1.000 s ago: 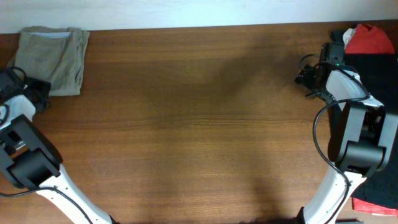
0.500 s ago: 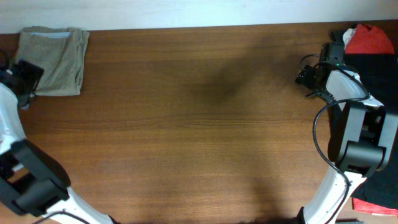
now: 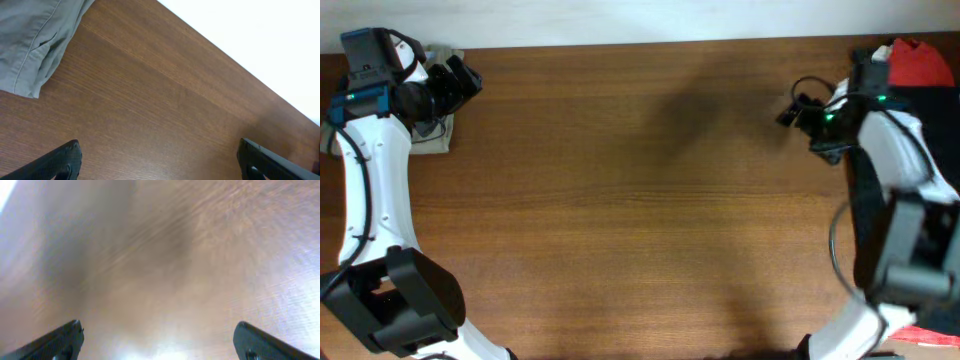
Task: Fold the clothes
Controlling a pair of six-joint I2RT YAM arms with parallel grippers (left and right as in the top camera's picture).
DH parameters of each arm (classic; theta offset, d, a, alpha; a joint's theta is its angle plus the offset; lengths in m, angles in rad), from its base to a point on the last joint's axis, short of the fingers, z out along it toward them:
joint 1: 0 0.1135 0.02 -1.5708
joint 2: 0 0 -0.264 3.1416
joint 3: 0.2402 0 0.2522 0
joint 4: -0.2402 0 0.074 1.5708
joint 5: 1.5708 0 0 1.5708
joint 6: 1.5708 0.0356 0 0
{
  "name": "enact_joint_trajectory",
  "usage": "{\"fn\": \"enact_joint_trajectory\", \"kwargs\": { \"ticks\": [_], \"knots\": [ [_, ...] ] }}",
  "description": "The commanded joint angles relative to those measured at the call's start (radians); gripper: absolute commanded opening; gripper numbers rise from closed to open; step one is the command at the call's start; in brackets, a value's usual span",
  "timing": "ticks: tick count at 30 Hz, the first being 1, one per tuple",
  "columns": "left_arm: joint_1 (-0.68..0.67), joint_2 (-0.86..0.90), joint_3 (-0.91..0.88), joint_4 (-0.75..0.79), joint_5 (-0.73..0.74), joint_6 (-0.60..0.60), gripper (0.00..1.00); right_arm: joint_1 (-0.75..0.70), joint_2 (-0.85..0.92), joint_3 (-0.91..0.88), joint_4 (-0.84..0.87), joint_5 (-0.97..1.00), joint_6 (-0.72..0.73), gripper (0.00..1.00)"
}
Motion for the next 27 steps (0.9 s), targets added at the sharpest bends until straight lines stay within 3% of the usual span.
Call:
{"fn": "enact_joint_trajectory", "kwargs": {
  "ticks": [1,7,10,15,21,24,27],
  "knots": [
    [0.0,-0.023,-0.008,0.002,0.011,0.024,0.99,0.016,-0.245,0.005,-0.169,0.085,-0.037,0.99],
    [0.0,-0.023,-0.008,0.002,0.011,0.024,0.99,0.2,-0.621,-0.066,-0.336,0.172,-0.037,0.98],
    [0.0,-0.023,-0.008,0.002,0.011,0.024,0.99,0.246,-0.729,-0.066,-0.375,0.172,-0.037,0.99],
    [0.0,-0.023,-0.008,0.002,0.011,0.024,0.99,0.243,-0.754,-0.066,-0.497,0.209,-0.038,0.99],
    [0.0,-0.023,-0.008,0.002,0.011,0.024,0.99,0.243,-0.76,-0.108,-0.499,0.286,-0.041,0.99],
    [0.0,-0.023,-0.008,0.002,0.011,0.024,0.99,0.243,-0.859,-0.285,-0.34,0.307,-0.072,0.99],
    [0.0,-0.023,-0.008,0.002,0.011,0.024,0.99,0.243,-1.059,-0.595,-0.047,0.303,-0.088,0.99]
  ]
}}
